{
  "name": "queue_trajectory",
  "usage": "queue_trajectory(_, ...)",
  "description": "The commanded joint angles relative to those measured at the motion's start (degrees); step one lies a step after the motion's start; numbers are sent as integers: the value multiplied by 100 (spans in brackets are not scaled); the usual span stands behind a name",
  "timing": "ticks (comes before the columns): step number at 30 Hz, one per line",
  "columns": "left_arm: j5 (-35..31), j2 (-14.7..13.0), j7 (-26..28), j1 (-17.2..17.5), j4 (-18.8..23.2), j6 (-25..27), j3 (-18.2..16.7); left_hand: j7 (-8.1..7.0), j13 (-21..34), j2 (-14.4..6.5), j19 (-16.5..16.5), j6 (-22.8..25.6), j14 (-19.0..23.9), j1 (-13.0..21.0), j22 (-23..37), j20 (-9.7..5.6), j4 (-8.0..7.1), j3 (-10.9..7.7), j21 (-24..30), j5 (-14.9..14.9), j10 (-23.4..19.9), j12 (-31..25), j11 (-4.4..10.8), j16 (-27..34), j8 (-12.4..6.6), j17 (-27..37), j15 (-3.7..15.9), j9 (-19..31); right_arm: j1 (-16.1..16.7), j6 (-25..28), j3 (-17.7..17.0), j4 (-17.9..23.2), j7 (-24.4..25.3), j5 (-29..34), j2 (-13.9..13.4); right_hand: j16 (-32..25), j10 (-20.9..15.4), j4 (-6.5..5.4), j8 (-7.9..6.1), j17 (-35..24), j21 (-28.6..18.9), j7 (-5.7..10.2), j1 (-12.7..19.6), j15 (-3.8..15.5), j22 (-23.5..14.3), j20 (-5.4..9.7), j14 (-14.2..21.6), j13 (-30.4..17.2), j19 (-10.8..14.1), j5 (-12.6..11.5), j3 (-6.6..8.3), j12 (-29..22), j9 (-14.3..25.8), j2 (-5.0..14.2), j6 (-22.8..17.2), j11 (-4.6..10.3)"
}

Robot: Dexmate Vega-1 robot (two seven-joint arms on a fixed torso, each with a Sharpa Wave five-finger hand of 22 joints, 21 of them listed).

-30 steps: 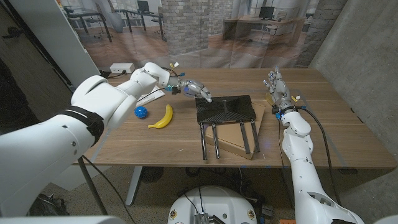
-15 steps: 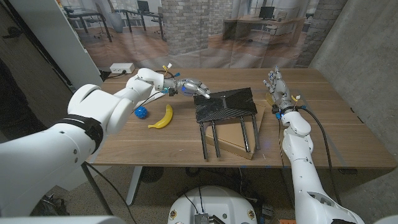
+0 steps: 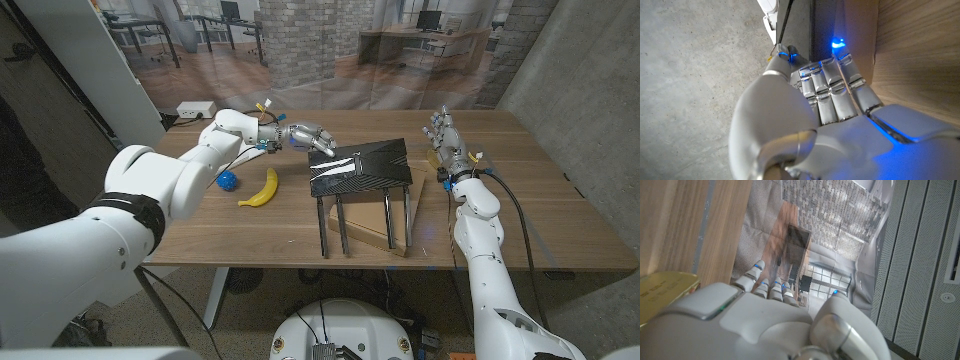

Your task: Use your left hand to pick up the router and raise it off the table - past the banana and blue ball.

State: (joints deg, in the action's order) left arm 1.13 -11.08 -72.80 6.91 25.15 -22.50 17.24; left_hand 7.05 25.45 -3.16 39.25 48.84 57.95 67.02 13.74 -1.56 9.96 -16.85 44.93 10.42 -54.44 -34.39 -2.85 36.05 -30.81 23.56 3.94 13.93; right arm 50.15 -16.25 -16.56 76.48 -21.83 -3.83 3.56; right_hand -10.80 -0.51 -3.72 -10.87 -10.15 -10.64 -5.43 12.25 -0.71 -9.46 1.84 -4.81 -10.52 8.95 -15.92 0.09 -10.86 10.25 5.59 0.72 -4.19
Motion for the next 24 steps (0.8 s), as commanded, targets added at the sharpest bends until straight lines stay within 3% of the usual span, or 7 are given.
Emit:
queue_trajectory(1, -127, -122, -117, 386, 983, 269, -363, -89, 179, -507, -18, 504, 607, 578, 8, -20, -51, -267, 55, 34, -699, -44, 653, 27, -109, 31, 758, 566, -6, -27, 39, 11, -19, 26, 13, -17, -13, -18, -2, -14, -17, 1, -34, -3, -27, 4, 15, -11, 32, -29, -25, 5, 17, -17, -7, -8)
queue_trajectory(24, -320, -242, -10, 544, 1983, 687, -293, -71, 396, -482, -91, 494, 640, 569, 2, -23, -80, -322, 225, 37, -700, -72, 655, -20, -140, 104, 738, 607, 42, -76, 23, 69, -58, -7, 26, -13, -5, -18, -2, -14, -14, -1, -37, -3, -26, 11, 10, -11, 20, -35, -39, 8, 17, -25, -8, -6)
